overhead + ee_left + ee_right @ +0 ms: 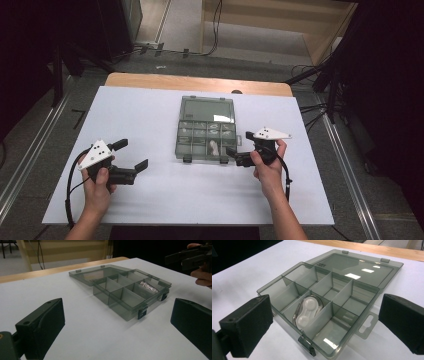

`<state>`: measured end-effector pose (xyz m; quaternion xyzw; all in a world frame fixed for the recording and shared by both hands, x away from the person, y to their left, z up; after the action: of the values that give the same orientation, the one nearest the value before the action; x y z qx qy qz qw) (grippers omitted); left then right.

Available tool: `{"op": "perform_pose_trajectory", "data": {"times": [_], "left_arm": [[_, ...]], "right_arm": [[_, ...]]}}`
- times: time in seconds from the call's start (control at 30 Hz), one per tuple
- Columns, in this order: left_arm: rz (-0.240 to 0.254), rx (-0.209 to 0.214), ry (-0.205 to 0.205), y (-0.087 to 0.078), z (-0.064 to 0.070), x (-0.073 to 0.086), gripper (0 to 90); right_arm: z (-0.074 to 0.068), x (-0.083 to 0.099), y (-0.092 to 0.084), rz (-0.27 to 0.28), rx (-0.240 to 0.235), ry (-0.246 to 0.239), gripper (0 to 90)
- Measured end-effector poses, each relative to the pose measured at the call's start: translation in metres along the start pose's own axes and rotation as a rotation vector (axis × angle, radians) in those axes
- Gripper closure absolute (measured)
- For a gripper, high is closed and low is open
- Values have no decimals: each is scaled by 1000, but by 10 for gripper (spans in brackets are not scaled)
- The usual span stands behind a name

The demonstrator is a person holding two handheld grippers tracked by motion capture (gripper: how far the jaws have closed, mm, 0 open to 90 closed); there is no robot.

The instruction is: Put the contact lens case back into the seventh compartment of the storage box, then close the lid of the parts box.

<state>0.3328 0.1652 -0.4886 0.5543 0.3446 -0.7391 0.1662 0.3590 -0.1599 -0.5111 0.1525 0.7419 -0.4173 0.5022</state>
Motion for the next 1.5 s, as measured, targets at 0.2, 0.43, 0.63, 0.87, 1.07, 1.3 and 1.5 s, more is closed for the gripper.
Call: {"op": "perform_pose_trajectory", "data": {"times": [0.2,0.43,0.63,0.87,1.07,1.3,1.5], "left_arm": [[3,17,-4,12,3,-6,0],[-4,27,-18,33,3,-12,0],[-10,31,-21,54,4,-15,0],[-15,38,-36,71,3,-16,0],[-15,27,-42,78,-4,-19,0],[-28,28,-54,89,-12,-23,0],[-27,35,-79,99,-16,-27,0]], "right_arm": [[4,-1,-5,7,0,13,0],[11,-3,-8,14,2,25,0],[17,-5,-10,16,-13,42,0],[26,-5,-7,-9,24,45,0],[29,-9,1,-20,31,50,0],[34,-14,14,-28,40,69,0],[37,-20,22,-21,31,76,0]]}}
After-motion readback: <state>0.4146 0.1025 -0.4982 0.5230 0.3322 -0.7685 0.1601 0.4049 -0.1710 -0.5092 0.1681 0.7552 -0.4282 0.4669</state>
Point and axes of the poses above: each handheld gripper's, and its own axes: y roughly forward along the jaws, x roughly out of its underside, z roughly to its right, the point moved 9 cm from there along y, roughly forward along the jaws, and after that the axes turned 4 degrees about -y, right-handed, at the moved point
